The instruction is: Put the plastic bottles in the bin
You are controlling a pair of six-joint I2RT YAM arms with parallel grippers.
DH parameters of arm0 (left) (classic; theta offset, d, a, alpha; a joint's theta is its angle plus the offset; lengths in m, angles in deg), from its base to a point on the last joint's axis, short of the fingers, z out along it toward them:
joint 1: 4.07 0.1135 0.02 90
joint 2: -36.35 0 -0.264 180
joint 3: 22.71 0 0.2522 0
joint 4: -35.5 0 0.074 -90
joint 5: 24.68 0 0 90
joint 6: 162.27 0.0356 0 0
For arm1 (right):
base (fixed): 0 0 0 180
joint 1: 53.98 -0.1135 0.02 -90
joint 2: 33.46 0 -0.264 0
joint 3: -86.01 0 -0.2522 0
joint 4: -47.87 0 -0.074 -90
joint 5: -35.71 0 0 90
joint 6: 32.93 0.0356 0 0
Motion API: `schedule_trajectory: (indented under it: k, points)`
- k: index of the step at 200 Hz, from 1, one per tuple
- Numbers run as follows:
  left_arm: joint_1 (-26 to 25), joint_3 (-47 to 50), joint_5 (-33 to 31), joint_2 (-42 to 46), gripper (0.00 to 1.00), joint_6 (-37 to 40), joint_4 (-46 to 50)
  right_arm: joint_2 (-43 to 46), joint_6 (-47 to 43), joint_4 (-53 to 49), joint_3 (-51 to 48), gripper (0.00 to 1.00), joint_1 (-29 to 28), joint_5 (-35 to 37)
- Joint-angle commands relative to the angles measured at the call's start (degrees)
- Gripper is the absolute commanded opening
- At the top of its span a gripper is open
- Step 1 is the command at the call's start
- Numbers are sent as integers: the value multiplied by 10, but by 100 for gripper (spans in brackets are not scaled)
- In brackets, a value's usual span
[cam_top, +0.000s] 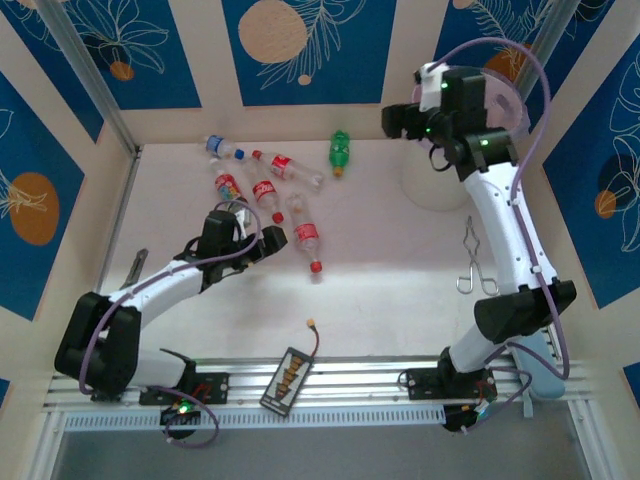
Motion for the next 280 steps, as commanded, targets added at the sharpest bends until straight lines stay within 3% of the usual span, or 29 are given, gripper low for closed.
schedule_trajectory:
  k: [1,50,102,121,148,227,280]
  points:
    - [6,-8,13,-2,100,-3,-19,21,23,-22,-42,94,-45,0]
    - [10,-7,0,25,100,24,17,5,90,-30,-142,97,-143,-6]
    - [12,10,4,36,100,27,16,-99,146,-26,-168,97,-223,-20]
    - [11,16,2,41,100,28,20,-146,158,-21,-158,90,-240,-34]
    - [12,19,-17,63,100,45,48,-208,167,-13,-142,84,-252,-59]
    - [13,47,0,68,100,31,27,-327,187,13,-107,85,-244,-65]
    - [13,43,8,57,100,25,12,-358,190,24,-105,85,-239,-53]
